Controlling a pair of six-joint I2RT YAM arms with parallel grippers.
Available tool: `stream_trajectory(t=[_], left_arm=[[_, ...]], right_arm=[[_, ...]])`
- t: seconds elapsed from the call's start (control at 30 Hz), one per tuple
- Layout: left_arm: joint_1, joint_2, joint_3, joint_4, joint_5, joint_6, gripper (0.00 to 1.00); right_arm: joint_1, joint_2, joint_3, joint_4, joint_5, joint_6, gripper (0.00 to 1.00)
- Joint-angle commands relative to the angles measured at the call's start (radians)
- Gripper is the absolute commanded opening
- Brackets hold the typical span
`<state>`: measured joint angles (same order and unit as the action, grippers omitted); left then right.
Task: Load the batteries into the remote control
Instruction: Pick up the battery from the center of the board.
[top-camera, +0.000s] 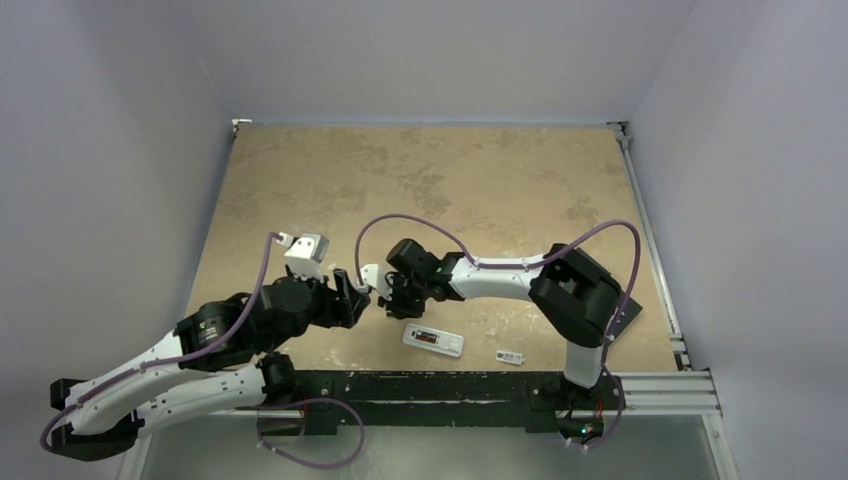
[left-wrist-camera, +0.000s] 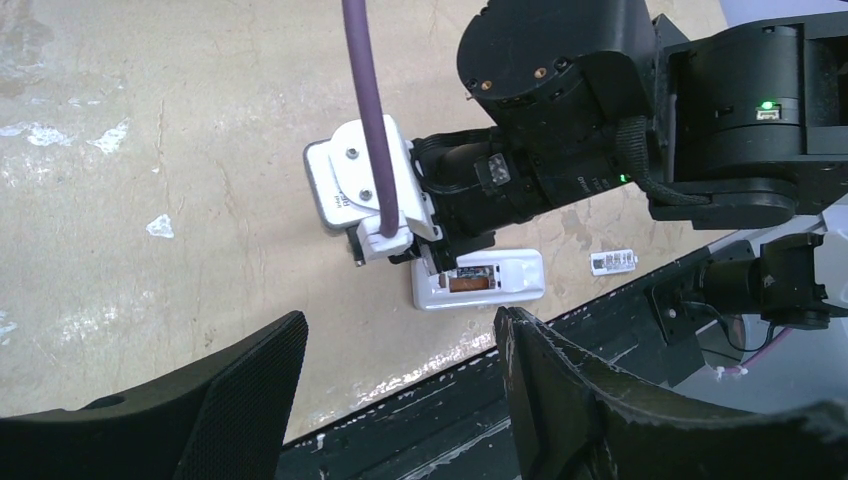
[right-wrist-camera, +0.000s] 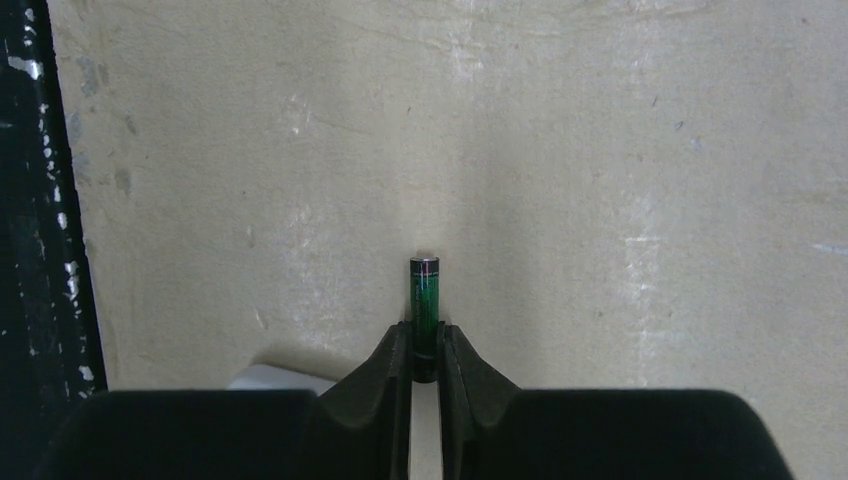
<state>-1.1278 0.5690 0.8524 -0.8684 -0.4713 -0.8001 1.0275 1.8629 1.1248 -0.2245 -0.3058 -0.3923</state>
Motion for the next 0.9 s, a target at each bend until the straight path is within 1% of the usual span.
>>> stream_trajectory(t=[0.0,0.23,0.5,0.7,0.87], left_arm=[[0.003,0.006,-0.008,0.032,-0.001,0.007,0.69],[0.003,0.006,-0.010,0.029,-0.002,-0.001,0.68],[0.003,0.033,-0.011,0.030,0.000,-0.010,0.68],[0.003,0.084,-0.033,0.058,0.023,-0.025,0.67],[0.003,0.097,-0.083,0.102,0.049,-0.055,0.66]], right_arm=[[-0.003,-0.067,-0.038,-0.057,0.003,0.056,0.02],[-0.003,-0.160,-0.044,-0.054,0.053,0.126,0.00],[-0.003,-0.279,-0.071,-0.121,0.111,0.177,0.00],[-0.003,-0.397,-0.136,-0.147,0.142,0.233,0.01],[-0.003,-0.489,-0.204,-0.158,0.155,0.289,0.00]])
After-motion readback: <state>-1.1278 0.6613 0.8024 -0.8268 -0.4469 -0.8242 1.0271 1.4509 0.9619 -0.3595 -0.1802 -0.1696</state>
